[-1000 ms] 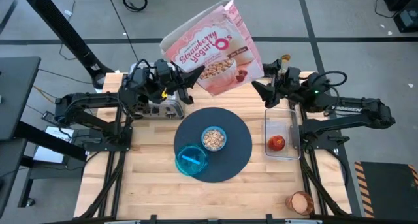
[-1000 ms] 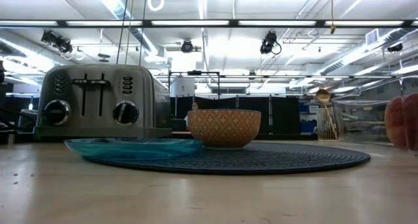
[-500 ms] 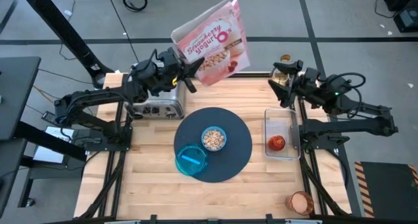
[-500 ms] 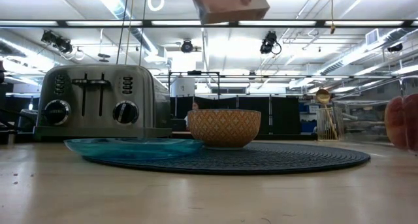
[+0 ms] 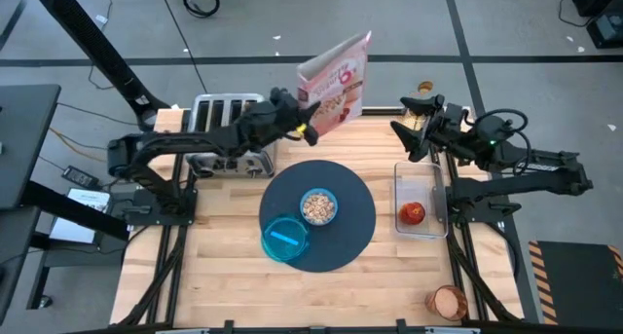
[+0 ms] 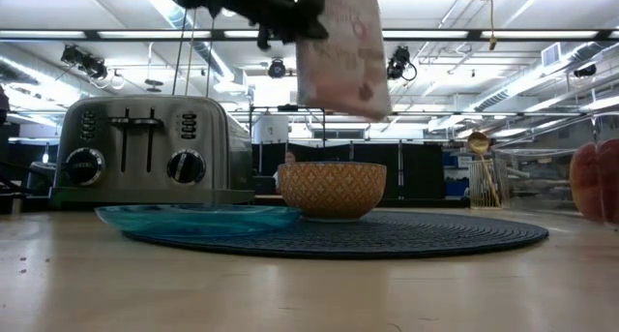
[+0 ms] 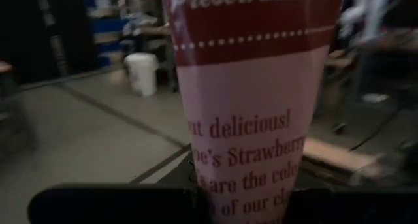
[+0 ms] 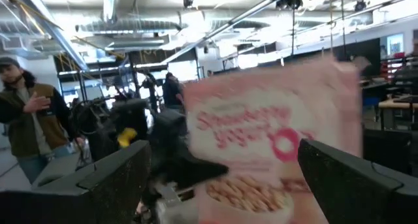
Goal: Arrange a breakfast setting
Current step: Pour the cereals from the pink cereal box into the blue bowl
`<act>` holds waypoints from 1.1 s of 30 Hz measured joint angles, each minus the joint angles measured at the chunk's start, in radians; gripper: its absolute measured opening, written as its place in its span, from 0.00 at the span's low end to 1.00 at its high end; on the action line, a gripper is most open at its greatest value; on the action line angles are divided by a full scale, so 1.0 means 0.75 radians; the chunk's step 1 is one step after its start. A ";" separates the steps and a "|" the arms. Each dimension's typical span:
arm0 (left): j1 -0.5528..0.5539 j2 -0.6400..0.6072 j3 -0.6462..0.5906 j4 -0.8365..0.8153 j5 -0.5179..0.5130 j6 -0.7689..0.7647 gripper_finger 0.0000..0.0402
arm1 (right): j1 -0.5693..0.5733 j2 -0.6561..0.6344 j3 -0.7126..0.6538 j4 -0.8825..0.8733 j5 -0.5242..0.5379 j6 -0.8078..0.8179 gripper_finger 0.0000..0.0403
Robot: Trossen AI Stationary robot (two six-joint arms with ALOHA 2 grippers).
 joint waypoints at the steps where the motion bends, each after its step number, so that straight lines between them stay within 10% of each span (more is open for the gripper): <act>1: -0.002 0.026 -0.001 -0.001 -0.036 0.000 0.14 | 0.006 0.005 0.000 0.000 0.002 0.000 0.96; 11: -0.004 0.230 -0.001 0.077 -0.220 -0.045 0.14 | 0.012 0.032 0.001 0.006 0.006 -0.041 0.96; 33: 0.072 0.511 0.000 0.334 -0.063 0.034 0.14 | -0.009 0.068 0.001 0.005 0.002 -0.137 0.96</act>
